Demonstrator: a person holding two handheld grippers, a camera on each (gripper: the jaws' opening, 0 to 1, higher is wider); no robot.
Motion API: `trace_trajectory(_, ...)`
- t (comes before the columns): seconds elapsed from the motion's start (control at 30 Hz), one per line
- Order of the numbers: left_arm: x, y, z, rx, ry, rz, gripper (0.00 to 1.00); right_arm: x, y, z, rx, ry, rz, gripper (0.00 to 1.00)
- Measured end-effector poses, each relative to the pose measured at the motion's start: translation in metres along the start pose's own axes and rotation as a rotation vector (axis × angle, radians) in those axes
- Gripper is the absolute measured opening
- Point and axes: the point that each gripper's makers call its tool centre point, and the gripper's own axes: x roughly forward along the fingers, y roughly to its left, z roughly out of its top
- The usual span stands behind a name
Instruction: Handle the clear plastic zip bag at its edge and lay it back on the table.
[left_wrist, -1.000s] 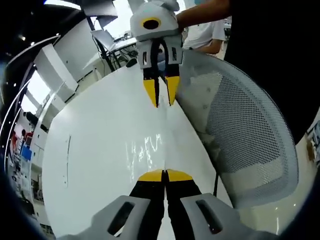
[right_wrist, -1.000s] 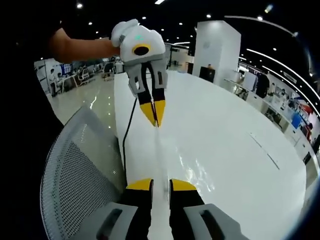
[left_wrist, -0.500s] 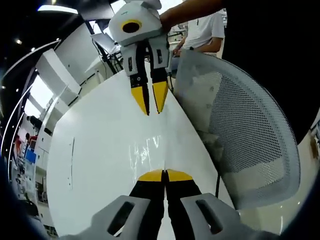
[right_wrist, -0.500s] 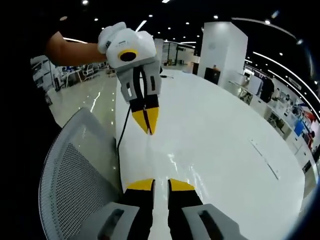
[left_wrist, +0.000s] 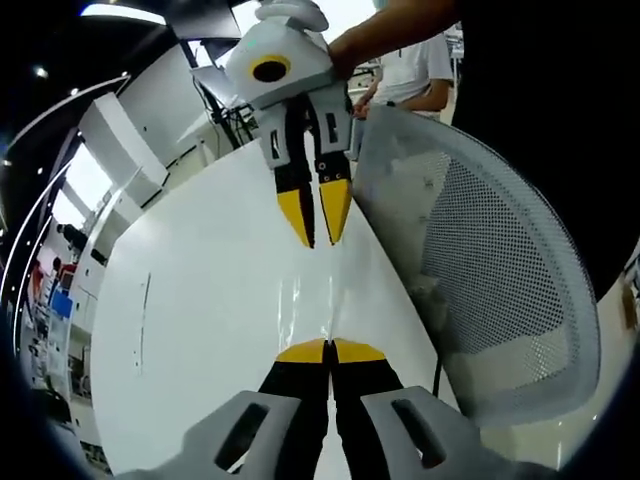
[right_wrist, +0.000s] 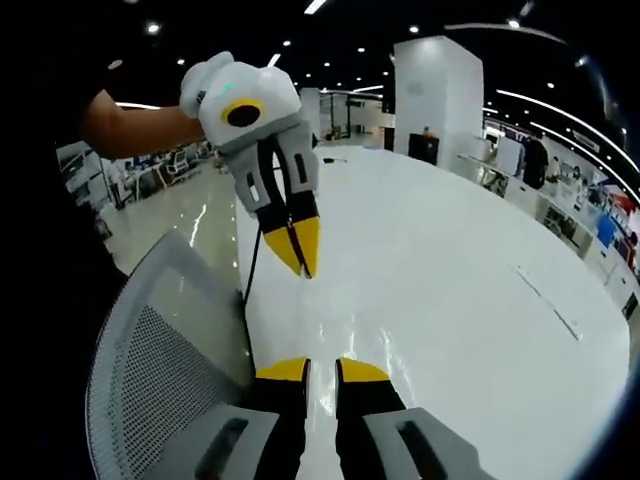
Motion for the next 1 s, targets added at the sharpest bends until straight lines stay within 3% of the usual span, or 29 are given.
trace_trajectory(0.43, -0.001, 0.008, 0.015, 0.001, -0.035, 0.042, 0.00, 0.010, 0.017, -0.005, 0.027, 0.019, 0.047, 0.05)
trace_trajectory(0.53, 0.000, 0.009, 0.018, -0.005, -0.041, 0.045, 0.00, 0.012, 0.019, -0.006, 0.036, 0.020, 0.048, 0.00)
trace_trajectory(0.73, 0.000, 0.007, 0.018, -0.006, -0.041, 0.034, 0.00, 0.013, 0.017, -0.008, 0.046, 0.017, 0.022, 0.00)
trace_trajectory(1.0, -0.008, 0.010, 0.046, 0.041, -0.105, 0.048, 0.09, 0.008, 0.009, -0.005, 0.057, 0.015, -0.004, 0.00)
